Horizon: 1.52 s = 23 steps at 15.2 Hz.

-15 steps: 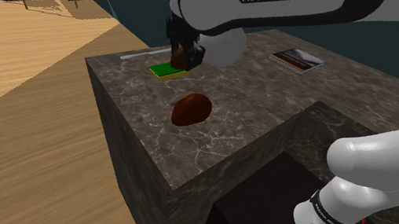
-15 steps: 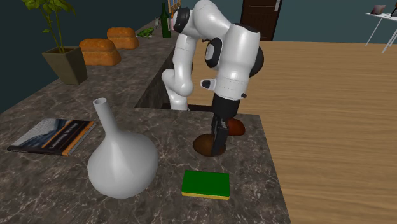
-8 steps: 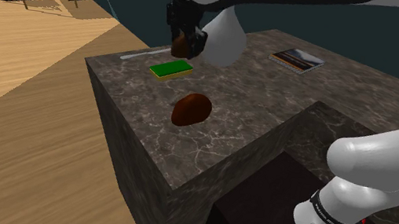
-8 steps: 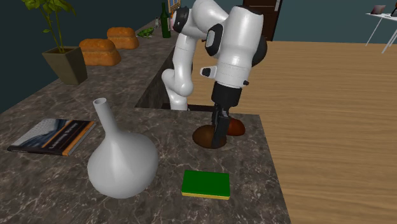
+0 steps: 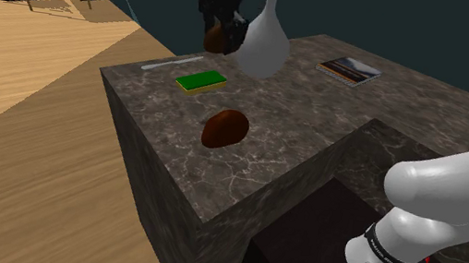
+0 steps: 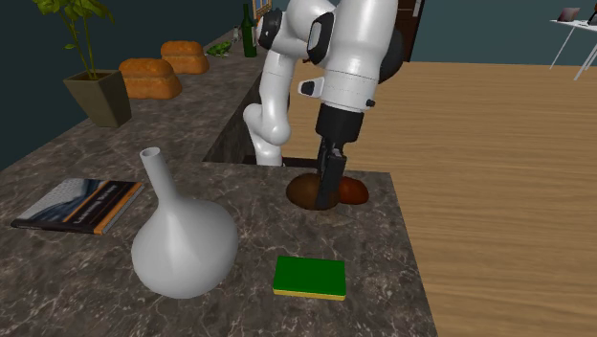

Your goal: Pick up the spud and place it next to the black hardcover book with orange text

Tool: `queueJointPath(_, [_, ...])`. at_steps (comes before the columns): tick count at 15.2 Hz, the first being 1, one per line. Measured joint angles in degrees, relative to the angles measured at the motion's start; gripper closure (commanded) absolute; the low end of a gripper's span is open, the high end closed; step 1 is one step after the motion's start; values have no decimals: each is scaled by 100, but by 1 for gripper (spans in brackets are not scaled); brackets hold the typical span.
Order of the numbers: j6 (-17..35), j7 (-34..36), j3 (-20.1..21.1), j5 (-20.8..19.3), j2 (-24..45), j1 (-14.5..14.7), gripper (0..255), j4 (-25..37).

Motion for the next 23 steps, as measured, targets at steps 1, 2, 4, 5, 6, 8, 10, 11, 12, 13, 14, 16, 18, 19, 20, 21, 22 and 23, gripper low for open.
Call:
queueJointPath(1, [30,-105,-156,39,-45,65,255,-79])
queueJointPath(2, [39,-235,-347,90,-103,142,255,-152])
queueJointPath(4, [143,-553,-780,219,-256,310,255,-414])
queueJointPath(5, [194,-768,-1094,342,-416,452,255,-617])
queueJointPath(6, [217,-927,-1282,395,-487,508,255,-715])
queueJointPath(8, [260,-1273,-1706,536,-692,655,255,-970])
queueJointPath(10, [354,-1595,-2041,606,-801,715,255,-1197])
queueJointPath(11, [366,-1726,-2171,623,-829,725,255,-1252])
queueJointPath(12, [420,-1883,-2333,665,-903,758,255,-1391])
queueJointPath(13, [451,-2040,-2471,661,-901,743,255,-1439])
queueJointPath(14, [480,-2157,-2578,669,-918,741,255,-1498])
queueJointPath(16, [539,-2500,-2906,706,-1006,752,255,-1679])
queueJointPath(18, [633,-2781,-3143,712,-1020,728,255,-1820])
queueJointPath(19, [662,-2893,-3232,702,-1000,705,255,-1843])
queueJointPath(20, [681,-3039,-3359,700,-1001,685,255,-1879])
queueJointPath(21, [705,-3183,-3480,698,-1000,665,255,-1915])
queueJointPath(22, [760,-3305,-3567,678,-947,627,255,-1933])
queueJointPath(23, [796,-3448,-3685,677,-940,603,255,-1977])
